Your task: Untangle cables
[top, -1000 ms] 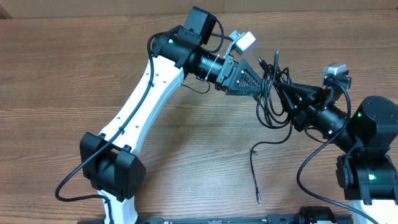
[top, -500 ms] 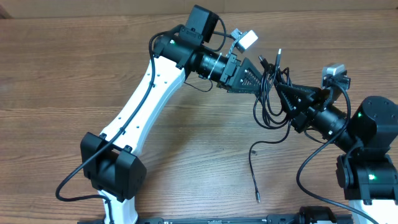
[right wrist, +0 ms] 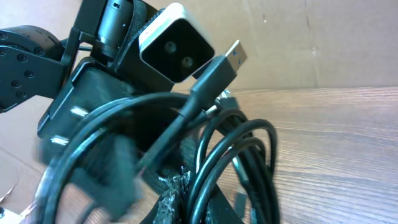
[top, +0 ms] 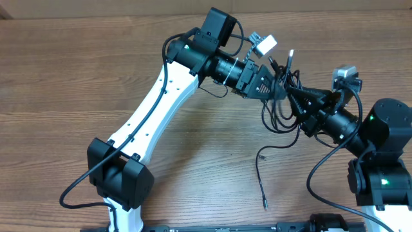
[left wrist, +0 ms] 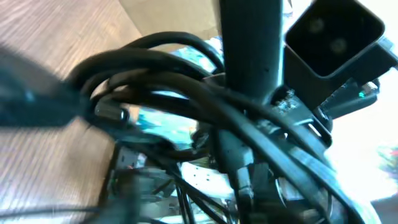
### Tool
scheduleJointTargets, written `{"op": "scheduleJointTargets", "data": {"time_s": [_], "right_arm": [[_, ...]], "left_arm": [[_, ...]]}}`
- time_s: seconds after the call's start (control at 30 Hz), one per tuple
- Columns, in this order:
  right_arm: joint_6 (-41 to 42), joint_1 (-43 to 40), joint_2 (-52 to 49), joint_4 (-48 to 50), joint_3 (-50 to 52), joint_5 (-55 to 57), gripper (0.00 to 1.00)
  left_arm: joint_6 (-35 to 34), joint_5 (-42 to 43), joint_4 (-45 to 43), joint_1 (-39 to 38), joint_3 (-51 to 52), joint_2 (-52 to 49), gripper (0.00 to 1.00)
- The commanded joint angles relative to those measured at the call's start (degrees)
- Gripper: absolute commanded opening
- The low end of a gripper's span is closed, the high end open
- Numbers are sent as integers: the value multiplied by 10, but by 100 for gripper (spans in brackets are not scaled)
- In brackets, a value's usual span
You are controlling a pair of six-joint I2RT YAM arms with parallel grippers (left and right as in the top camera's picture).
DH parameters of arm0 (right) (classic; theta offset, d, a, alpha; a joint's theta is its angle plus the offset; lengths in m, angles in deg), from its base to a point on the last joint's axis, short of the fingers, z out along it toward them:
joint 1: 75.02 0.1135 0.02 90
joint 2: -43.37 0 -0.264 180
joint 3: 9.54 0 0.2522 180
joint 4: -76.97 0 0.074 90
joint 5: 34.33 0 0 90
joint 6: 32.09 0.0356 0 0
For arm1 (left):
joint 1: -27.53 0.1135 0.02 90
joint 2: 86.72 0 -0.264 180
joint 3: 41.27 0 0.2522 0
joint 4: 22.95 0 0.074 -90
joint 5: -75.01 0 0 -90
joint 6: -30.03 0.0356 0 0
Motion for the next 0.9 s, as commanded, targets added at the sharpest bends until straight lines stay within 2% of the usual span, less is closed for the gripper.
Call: {"op": "scheduleJointTargets", "data": {"time_s": [0.0, 0.4, 0.67, 0.87], "right_arm": [[1, -1, 2, 6, -10, -10, 8], [1, -1, 2, 4, -10, -10, 8], [1, -1, 2, 4, -10, -10, 8], [1, -1, 2, 5, -10, -10, 8]], "left_arm": [[2, -49, -2, -4, -7, 3, 4], [-8, -152, 17, -4, -7, 3, 4], [-43, -395, 129, 5, -7, 3, 4], [-43, -464, 171, 5, -7, 3, 4]]}}
